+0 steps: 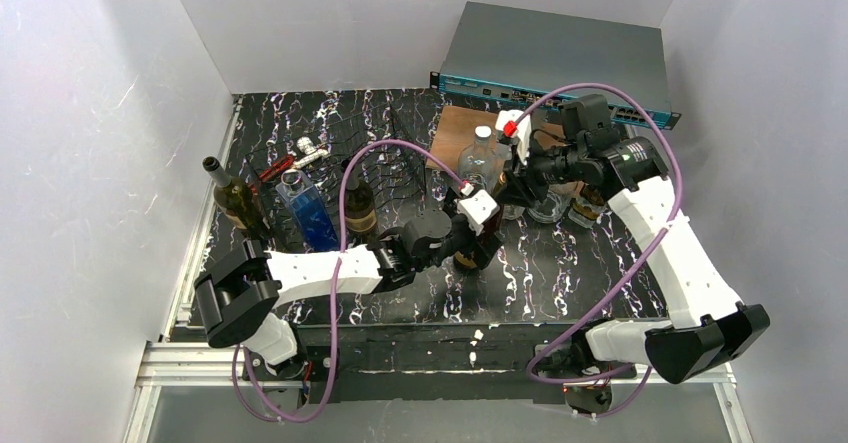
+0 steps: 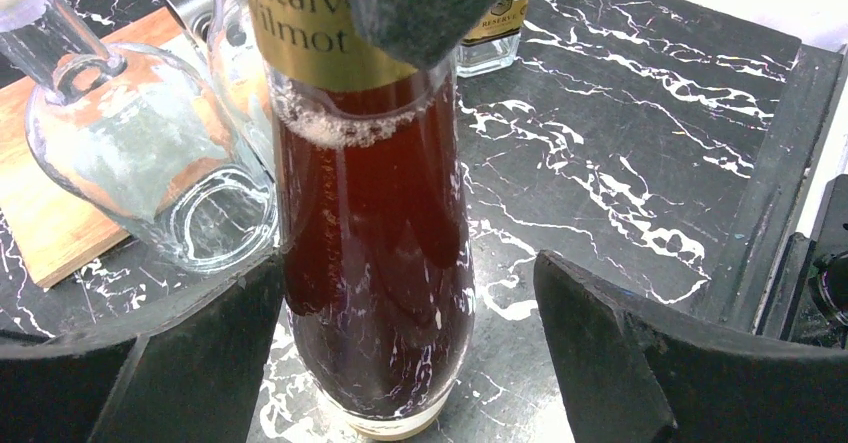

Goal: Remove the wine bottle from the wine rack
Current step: Place the wine bottle at the center of the board.

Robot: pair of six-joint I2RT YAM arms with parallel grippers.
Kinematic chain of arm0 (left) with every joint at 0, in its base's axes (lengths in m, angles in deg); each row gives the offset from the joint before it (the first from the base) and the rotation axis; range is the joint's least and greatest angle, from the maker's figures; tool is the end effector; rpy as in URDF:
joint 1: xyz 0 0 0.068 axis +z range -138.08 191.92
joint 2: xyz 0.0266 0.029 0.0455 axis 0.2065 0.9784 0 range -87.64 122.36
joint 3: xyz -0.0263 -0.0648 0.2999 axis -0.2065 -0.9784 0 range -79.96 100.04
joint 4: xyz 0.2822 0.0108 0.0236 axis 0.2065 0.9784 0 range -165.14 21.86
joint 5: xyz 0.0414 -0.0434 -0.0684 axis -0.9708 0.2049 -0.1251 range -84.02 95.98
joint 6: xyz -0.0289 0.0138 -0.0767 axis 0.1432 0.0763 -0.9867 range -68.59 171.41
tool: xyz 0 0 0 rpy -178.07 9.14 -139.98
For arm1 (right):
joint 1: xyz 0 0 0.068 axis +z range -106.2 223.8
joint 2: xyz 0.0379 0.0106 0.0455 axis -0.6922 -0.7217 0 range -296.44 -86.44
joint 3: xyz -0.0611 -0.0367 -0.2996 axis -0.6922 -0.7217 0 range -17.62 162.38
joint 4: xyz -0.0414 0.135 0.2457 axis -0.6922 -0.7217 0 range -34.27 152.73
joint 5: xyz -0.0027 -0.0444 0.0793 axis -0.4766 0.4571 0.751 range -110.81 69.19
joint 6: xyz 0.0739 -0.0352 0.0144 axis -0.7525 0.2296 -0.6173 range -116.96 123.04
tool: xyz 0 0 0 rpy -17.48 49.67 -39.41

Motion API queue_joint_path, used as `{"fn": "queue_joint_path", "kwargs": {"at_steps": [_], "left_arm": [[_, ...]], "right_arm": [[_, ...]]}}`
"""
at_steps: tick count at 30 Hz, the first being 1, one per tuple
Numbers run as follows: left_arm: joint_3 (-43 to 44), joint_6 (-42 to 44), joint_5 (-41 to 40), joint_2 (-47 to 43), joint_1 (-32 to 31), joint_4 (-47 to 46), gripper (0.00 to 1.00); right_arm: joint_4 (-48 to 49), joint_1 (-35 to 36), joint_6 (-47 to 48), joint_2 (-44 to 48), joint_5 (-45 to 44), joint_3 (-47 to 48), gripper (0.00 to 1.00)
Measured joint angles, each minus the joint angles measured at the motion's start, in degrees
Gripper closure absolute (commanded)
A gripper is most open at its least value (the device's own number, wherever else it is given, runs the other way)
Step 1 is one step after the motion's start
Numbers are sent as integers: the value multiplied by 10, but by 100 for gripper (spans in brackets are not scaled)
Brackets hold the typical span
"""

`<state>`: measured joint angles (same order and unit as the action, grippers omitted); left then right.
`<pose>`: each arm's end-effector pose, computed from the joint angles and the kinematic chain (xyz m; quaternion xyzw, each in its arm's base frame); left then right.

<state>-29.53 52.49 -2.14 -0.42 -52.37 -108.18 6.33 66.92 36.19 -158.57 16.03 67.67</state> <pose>0.1835 -0.3577 0.2912 0.3524 0.6389 -0.3133 0.6079 0.2329 0.1467 0.4282 -0.5212 0.7089 0.2560 0.4004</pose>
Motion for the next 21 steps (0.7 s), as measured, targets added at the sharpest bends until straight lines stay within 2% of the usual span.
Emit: {"fn": "queue_joint_path", "kwargs": {"at_steps": [3,9,14,21], "left_arm": [[-5,0,-4,-7,0,4,9],[-18,-1,-12,-18,0,3,9],[-26,-10,-23,-25,-2,0,9],[-41,-17,-32,-37,-5,-3,9]], "right_arm": [[4,12,-1,-7,-3,4,79],[19,31,-5,-11,-7,4,65],[28,35,-13,-16,-4,4,48],[74,40,-35,-17,38,4,34]]}}
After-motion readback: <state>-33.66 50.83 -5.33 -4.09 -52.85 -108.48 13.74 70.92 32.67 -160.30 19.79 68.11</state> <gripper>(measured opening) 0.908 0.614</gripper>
